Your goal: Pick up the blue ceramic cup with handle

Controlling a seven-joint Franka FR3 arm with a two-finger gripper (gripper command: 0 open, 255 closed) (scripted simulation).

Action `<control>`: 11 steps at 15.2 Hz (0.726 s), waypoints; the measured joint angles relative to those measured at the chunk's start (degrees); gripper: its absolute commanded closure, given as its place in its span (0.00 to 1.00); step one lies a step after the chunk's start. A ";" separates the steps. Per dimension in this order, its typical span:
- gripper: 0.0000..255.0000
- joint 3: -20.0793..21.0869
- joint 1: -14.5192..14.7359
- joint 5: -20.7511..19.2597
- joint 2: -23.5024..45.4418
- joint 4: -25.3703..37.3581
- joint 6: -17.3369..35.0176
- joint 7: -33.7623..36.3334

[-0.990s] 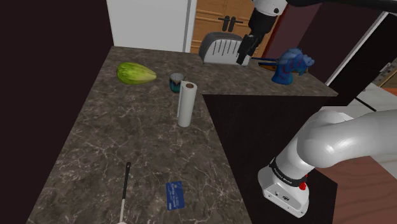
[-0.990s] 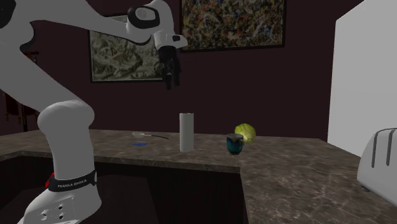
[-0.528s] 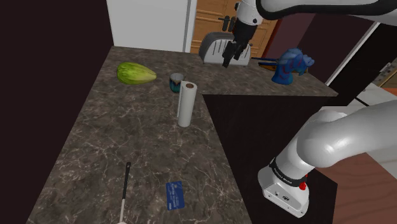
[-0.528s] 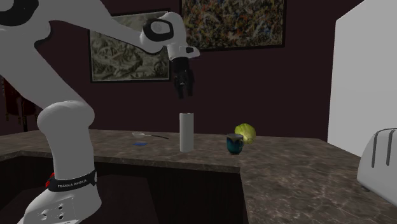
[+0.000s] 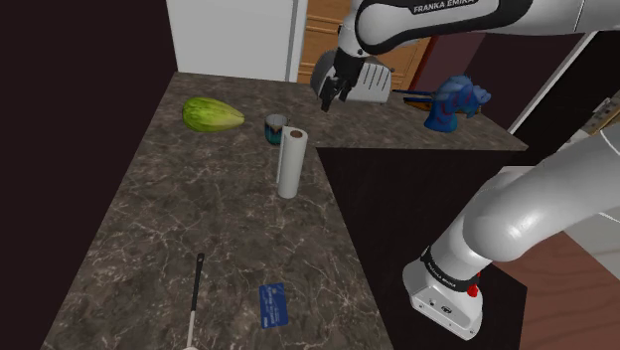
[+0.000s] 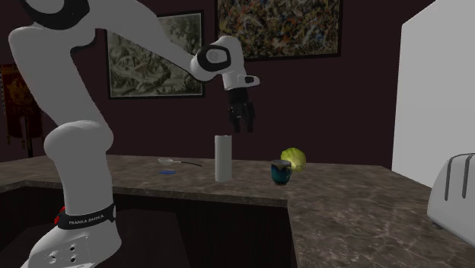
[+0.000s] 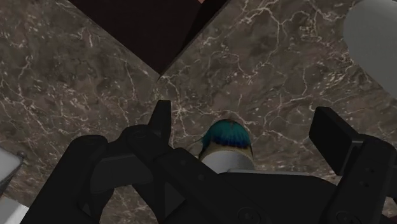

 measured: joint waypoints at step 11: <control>0.00 -1.34 -0.68 2.37 23.52 13.43 11.97 -1.53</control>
